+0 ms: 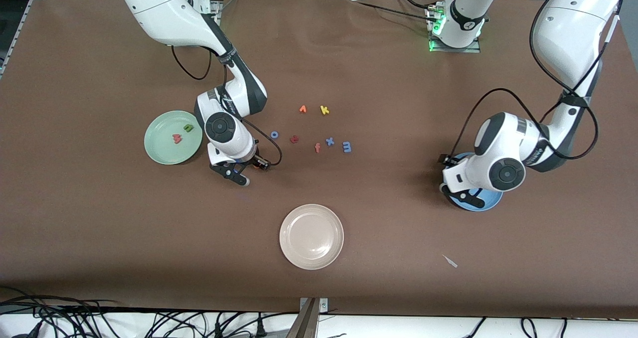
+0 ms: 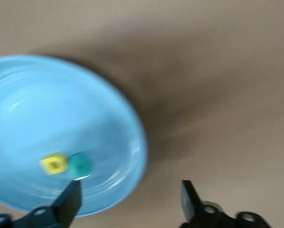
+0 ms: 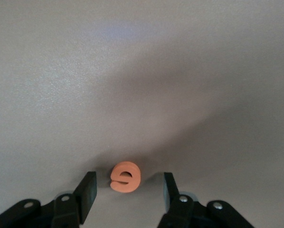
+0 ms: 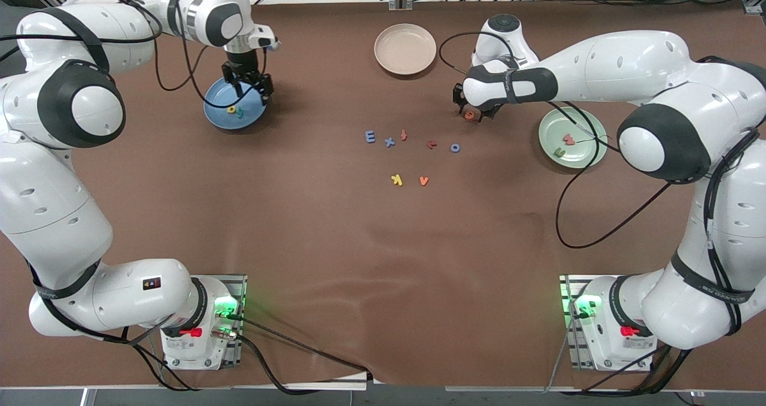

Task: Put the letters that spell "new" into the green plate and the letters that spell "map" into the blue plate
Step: 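Grasp the blue E with the left gripper while the right gripper lifts the o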

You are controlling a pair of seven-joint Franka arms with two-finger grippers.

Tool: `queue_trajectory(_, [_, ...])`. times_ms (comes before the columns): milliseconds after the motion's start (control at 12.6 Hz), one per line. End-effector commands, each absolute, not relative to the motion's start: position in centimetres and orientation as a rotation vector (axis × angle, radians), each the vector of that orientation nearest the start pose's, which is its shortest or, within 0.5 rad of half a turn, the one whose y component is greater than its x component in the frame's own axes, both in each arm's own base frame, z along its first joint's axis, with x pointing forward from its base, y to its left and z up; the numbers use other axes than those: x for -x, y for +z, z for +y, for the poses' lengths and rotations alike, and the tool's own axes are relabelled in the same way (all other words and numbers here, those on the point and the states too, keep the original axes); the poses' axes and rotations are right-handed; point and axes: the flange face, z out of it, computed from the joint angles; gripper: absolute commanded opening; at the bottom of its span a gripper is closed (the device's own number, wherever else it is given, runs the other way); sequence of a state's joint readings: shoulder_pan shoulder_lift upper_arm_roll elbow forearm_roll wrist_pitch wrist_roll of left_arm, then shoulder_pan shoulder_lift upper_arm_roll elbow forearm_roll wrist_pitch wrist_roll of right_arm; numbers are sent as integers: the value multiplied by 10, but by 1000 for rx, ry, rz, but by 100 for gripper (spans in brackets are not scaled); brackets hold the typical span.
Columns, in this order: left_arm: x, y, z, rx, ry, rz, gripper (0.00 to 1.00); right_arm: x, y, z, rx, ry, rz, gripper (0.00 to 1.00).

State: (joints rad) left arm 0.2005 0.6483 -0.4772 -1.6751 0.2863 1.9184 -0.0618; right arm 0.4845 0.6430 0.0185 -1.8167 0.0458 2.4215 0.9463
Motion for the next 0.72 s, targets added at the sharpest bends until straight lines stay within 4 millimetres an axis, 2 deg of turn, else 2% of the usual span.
queue_trajectory(0, [-614, 250, -191, 3122, 434, 256, 100, -567, 175, 316, 3028, 93, 769, 52])
queue_trajectory(79, [-607, 251, -210, 3138, 420, 183, 100, -567, 175, 316, 3028, 93, 769, 38])
queue_trajectory(238, [-590, 246, -250, 3173, 357, 45, 100, -567, 176, 315, 3029, 95, 771, 22])
queue_trajectory(397, [-568, 241, -302, 3177, 304, -141, 100, -571, 187, 314, 3026, 83, 759, 19])
queue_trajectory(477, [-560, 237, -324, 3166, 302, -197, 100, -574, 202, 309, 3032, 83, 750, 19])
queue_trajectory(636, [-546, 229, -352, 3179, 283, -290, 100, -579, 234, 286, 3088, 149, 734, 19])
